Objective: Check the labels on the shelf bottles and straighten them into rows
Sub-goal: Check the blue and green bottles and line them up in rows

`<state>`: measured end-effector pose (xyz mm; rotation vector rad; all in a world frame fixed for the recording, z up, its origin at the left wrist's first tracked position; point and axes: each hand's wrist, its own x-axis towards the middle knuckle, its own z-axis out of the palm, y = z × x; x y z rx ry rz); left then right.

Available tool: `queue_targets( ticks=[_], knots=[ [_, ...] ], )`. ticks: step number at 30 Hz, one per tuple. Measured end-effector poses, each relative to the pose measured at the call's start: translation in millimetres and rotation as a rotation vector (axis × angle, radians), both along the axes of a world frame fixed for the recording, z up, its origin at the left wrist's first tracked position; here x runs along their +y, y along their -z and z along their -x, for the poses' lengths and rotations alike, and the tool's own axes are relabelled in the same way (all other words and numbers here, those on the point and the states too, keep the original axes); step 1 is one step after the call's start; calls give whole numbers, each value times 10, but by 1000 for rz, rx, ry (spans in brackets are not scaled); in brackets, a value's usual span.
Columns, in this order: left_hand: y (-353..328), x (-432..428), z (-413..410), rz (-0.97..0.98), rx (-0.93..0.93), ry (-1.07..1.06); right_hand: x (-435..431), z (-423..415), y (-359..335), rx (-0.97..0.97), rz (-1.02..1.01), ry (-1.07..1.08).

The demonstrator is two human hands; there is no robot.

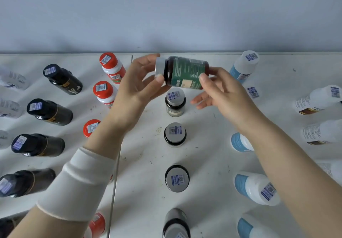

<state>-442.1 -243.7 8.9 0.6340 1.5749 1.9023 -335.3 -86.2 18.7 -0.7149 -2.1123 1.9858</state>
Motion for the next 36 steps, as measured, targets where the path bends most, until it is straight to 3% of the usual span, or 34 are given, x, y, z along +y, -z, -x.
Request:
queue_targets(
  ticks=[3,7,13,19,22,24,27,32,36],
  knots=[
    [15,-135,-134,48,-17,6,-96,-178,-8,112,83,-81],
    [-17,-217,-237,122,41,0,-213,-306,24,191,13,-152],
    [-156,-416,-272,10,214,92,-316,-475,-22,222,129,-186],
    [-114,-560,-403,-112,5,90,-579,-617,-96,292,32,-65],
    [-73,-624,-514,-106,-161,77,-779,-694,-169,338,-81,29],
    [-57,-665,-588,-88,-175,81,-891,-761,-179,341,-113,84],
    [-128,-779,-691,-83,-119,51,-1052,-883,-129,285,-65,106],
    [-373,-1231,-945,-37,163,1,-1432,-993,-78,191,-19,35],
    [-570,-1744,-1254,2,278,-122,-1797,-1069,-167,202,9,-125]
  ],
)
